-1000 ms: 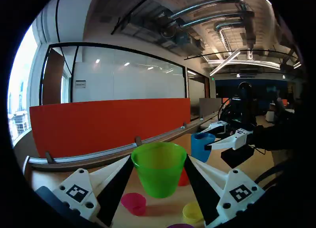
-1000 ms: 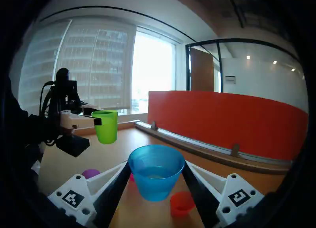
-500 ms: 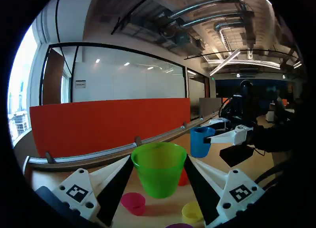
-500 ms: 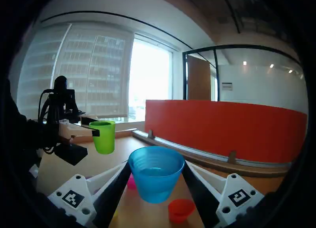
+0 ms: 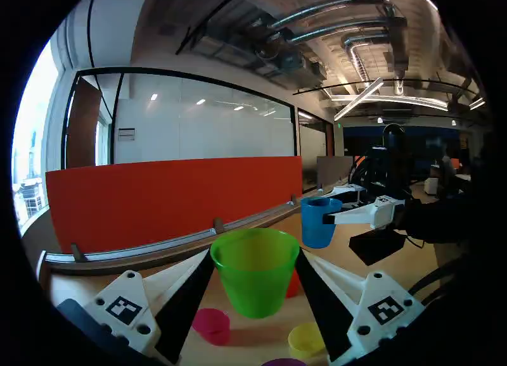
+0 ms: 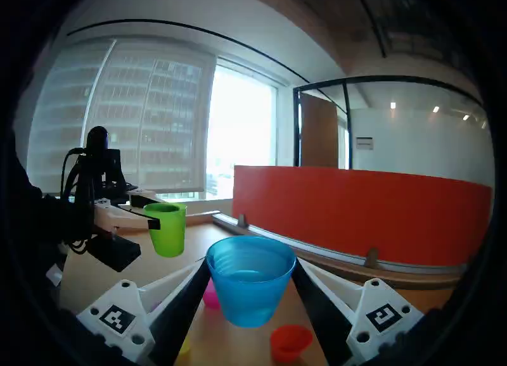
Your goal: Pour water
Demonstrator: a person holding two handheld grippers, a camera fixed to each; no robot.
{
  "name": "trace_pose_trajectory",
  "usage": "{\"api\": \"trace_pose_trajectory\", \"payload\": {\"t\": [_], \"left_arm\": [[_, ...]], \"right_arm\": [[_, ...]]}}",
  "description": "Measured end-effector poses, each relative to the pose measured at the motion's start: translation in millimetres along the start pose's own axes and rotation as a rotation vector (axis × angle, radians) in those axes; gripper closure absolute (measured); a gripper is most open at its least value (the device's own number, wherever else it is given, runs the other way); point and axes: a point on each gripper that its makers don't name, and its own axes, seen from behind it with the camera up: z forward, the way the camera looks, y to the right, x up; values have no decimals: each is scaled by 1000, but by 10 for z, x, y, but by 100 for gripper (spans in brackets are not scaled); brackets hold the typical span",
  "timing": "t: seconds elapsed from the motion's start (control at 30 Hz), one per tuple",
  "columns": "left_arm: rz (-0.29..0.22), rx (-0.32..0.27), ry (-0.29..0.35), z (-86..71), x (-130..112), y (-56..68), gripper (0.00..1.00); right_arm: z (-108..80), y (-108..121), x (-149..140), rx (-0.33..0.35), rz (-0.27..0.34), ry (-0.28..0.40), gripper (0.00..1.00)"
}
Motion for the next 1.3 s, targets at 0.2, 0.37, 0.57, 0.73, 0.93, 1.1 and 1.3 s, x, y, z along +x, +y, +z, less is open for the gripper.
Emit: {"api": "trace_pose_trajectory", "payload": {"t": [0.2, 0.37, 0.57, 0.73, 0.93, 1.1, 1.3], "left_arm": [[4, -4, -4, -8, 14, 23, 12], [5, -5, -5, -18, 11, 24, 12], [6, -6, -9, -34, -6, 25, 12], [3, -5, -12, -38, -22, 26, 12], [-2, -8, -18, -53, -61, 51, 12], [5, -13, -26, -73, -75, 84, 12], [11, -19, -27, -85, -94, 126, 12]], "right_arm": [[-8, -2, 17, -1, -10, -11, 9], [-13, -20, 45, 5, -26, -20, 9], [-10, -75, 51, 22, -59, -39, 9], [-6, -102, 79, 32, -89, -52, 9], [-10, -130, 128, 44, -120, -59, 9], [-14, -136, 159, 51, -149, -64, 9], [-5, -148, 193, 60, -175, -67, 9]]}}
